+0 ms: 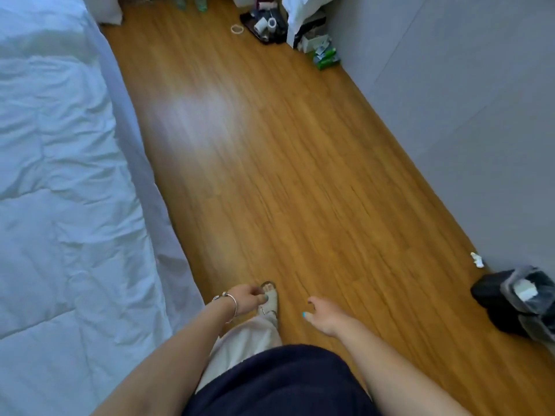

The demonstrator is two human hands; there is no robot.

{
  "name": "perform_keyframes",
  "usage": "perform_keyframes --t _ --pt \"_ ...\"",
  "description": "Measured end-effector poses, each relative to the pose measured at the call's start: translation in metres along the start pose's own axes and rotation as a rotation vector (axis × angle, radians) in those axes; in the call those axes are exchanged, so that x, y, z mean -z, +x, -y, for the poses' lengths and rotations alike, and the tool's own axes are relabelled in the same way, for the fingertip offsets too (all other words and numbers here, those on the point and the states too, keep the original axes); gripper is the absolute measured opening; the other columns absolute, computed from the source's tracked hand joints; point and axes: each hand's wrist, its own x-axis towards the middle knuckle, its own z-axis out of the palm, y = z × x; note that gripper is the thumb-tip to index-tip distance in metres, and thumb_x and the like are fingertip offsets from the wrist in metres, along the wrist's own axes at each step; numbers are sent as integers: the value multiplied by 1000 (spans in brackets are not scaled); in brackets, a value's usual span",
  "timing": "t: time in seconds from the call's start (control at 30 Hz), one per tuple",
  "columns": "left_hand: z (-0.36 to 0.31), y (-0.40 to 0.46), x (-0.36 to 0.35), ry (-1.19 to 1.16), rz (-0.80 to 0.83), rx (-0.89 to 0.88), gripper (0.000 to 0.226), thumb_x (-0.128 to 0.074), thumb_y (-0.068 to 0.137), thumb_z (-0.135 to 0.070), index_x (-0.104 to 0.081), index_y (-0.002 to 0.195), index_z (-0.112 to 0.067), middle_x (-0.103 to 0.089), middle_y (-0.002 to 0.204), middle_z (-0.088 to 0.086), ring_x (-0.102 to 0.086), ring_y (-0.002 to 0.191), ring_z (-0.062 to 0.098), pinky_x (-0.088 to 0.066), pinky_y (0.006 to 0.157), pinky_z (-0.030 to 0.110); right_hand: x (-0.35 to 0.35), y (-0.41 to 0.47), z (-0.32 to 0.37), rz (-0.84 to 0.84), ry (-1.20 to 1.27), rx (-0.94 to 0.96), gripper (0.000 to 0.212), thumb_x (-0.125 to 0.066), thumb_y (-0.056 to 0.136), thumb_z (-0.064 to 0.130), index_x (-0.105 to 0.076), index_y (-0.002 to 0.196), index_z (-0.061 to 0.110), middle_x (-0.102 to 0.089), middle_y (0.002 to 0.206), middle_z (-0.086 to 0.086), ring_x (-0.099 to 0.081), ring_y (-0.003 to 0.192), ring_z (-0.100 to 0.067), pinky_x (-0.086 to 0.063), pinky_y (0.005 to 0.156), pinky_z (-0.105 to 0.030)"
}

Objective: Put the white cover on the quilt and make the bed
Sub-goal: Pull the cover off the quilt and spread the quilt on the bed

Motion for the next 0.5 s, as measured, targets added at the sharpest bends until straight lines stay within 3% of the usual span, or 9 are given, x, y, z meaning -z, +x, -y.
perform_keyframes --t 0.17,0.27,0.33,0.4,0.5 --pt "-3 19 103 -211 -197 50 39 -50 96 -45 -58 125 -20 -60 123 1 -56 112 20 -47 98 35 103 59 85 -41 -1 79 44 -48 100 33 -45 140 14 -52 139 -7 -51 124 -24 -40 97 -30" --pt "17 19 143 -359 -313 130 38 -49 97 -44 -58 124 -19 -59 122 1 -55 113 20 -45 94 31 147 87 133 13 -74 141 32 -49 100 28 -54 128 14 -57 129 -5 -54 115 -21 -41 89 -27" --pt "32 19 162 -498 -385 175 36 -50 96 -45 -61 121 -20 -60 121 -1 -55 111 18 -45 95 31 174 112 165 48 -232 170 18 -47 98 26 -59 109 18 -60 112 -3 -56 102 -19 -41 84 -29" --pt "49 22 181 -647 -487 223 34 -52 95 -45 -61 119 -22 -60 120 -4 -54 108 14 -46 98 32 198 139 205 75 -415 217 17 -45 96 23 -50 80 21 -54 85 -1 -50 79 -16 -38 72 -30" --pt "69 32 222 -833 -694 370 39 -57 92 -38 -57 127 -22 -58 124 -2 -53 109 16 -45 94 31 230 179 288 110 -678 322 23 -42 99 24 -45 76 20 -47 79 1 -44 80 -17 -35 67 -26"
